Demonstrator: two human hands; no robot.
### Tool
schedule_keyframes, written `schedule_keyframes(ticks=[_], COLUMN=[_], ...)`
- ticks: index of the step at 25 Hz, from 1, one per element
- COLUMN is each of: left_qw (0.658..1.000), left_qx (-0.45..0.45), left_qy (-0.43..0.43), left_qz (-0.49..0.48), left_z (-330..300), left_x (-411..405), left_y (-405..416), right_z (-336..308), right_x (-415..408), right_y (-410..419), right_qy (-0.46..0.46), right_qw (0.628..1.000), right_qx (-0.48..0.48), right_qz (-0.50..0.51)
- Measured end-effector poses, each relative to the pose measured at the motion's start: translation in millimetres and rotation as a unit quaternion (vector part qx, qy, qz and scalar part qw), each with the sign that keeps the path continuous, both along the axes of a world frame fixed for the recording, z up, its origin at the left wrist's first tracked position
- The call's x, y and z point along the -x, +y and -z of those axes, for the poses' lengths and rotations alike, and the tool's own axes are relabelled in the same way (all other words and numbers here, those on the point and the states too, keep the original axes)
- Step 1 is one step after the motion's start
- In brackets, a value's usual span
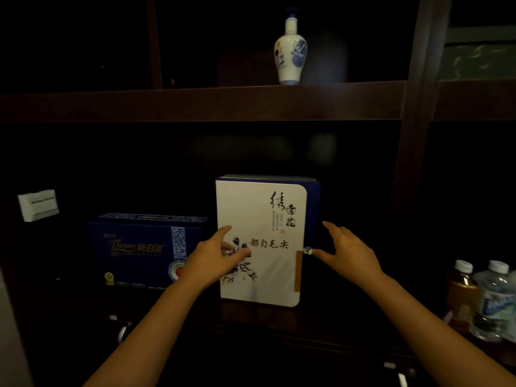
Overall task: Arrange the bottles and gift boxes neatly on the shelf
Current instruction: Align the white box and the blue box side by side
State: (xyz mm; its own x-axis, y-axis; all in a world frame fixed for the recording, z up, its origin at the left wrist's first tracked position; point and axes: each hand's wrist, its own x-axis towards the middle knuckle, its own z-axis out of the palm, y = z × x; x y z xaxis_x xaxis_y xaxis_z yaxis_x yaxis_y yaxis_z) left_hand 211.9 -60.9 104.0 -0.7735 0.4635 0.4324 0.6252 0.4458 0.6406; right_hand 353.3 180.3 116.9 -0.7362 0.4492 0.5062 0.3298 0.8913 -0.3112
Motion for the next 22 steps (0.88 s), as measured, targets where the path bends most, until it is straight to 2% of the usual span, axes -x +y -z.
schedule_keyframes(ticks=[4,10,15,22], left_qw=[0.999,0.988,0.99,0.986], left_qx=[-0.037,-0.144,-0.099,-0.15], left_qy=[-0.016,-0.056,-0.061,-0.031], left_qz=[-0.007,-0.017,0.078,0.062], left_z=[-17,-45,-63,-48], left_x=[56,128,158,177], left_y=[2,4,45,57], right_z=[-11,-17,-21,-7], right_x=[56,89,112,134], right_y=[17,49,58,45], right_qy=[0.081,0.177,0.154,0.198], right_qw=[0.991,0.967,0.949,0.946], right_qx=[0.109,0.168,0.269,0.225], right_qz=[0.012,0.072,0.063,0.125])
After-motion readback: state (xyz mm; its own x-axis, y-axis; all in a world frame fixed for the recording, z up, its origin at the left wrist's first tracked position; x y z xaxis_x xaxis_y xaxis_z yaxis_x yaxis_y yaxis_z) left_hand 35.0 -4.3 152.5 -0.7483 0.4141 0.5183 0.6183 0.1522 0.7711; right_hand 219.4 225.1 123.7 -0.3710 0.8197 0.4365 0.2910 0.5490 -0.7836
